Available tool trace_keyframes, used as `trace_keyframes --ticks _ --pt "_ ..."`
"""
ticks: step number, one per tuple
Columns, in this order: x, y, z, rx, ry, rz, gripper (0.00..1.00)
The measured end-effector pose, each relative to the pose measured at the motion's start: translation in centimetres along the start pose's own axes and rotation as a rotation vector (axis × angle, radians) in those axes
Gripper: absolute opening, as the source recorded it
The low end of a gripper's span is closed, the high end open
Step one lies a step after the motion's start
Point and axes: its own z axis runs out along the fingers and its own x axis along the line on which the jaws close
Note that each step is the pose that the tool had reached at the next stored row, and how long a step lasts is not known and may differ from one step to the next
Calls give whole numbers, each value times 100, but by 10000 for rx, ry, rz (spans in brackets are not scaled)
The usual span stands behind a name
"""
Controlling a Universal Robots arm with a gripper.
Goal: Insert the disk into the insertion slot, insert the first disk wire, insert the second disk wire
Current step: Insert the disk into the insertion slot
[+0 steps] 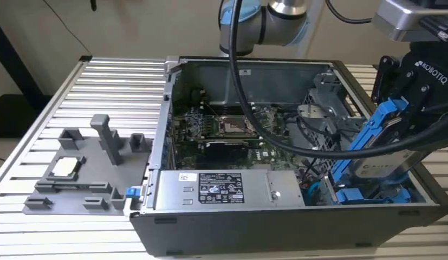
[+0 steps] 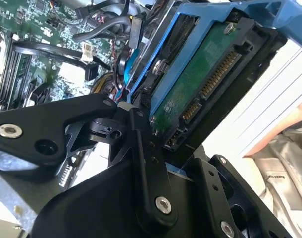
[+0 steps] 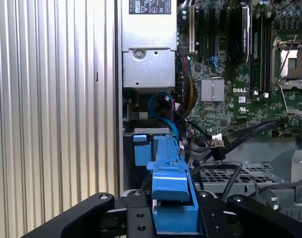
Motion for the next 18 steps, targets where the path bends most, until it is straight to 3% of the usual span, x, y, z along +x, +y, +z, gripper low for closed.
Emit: trace_keyframes --ticks 18 --pt "-8 2 125 32 -1 27 33"
